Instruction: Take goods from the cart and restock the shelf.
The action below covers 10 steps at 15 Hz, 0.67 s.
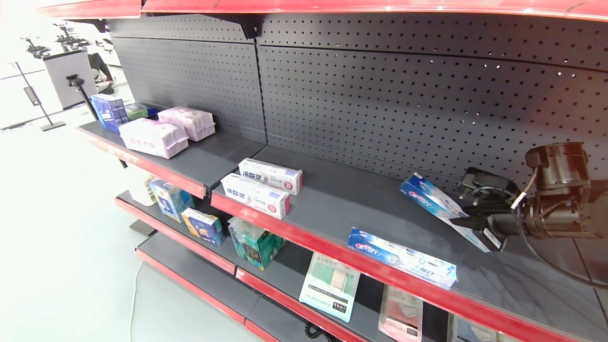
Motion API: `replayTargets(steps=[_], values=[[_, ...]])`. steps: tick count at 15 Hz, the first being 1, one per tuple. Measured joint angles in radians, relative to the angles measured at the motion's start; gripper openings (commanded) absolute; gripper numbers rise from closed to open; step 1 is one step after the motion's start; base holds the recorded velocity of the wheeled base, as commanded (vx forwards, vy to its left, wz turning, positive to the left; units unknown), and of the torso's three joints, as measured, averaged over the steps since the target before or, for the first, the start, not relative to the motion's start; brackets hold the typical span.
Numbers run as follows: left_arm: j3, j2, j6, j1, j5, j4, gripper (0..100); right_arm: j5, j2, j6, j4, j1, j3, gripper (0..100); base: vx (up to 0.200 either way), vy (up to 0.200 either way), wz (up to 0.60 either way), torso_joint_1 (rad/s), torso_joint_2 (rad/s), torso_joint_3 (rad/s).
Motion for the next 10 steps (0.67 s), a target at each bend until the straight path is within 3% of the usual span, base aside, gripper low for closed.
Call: replayTargets(steps=[2, 5, 6, 8, 9, 10], values=[[0.0, 0.012, 0.0, 0.103, 0.0, 0.0, 100, 0.0, -0.003, 0.0, 0.001, -0.004, 0.007, 0, 0.0, 0.0, 0.0, 0.0, 0.0, 0.0], [0.001, 0.006, 0.003, 0.198, -0.025, -0.001, 100, -0.001, -0.006, -0.002, 0.001, -0.004, 0.009, 0, 0.0, 0.0, 0.0, 0.0, 0.0, 0.0], [0.002, 0.0, -0.004, 0.203, -0.073, -0.003, 100, -0.001, -0.006, -0.002, 0.0, -0.004, 0.007, 0, 0.0, 0.0, 0.0, 0.0, 0.0, 0.0], [0.013, -0.006, -0.046, 0.194, -0.24, -0.044, 100, -0.001, -0.007, -0.003, 0.0, -0.005, 0.008, 0, 0.0, 0.0, 0.0, 0.0, 0.0, 0.0], [0.018, -0.007, -0.047, 0.194, -0.305, -0.045, 100, -0.002, -0.007, -0.004, 0.001, -0.005, 0.01, 0, 0.0, 0.0, 0.0, 0.0, 0.0, 0.0], [0.022, -0.008, -0.018, 0.193, -0.363, -0.021, 100, -0.003, -0.007, -0.004, 0.001, -0.005, 0.01, 0, 0.0, 0.0, 0.0, 0.0, 0.0, 0.0]])
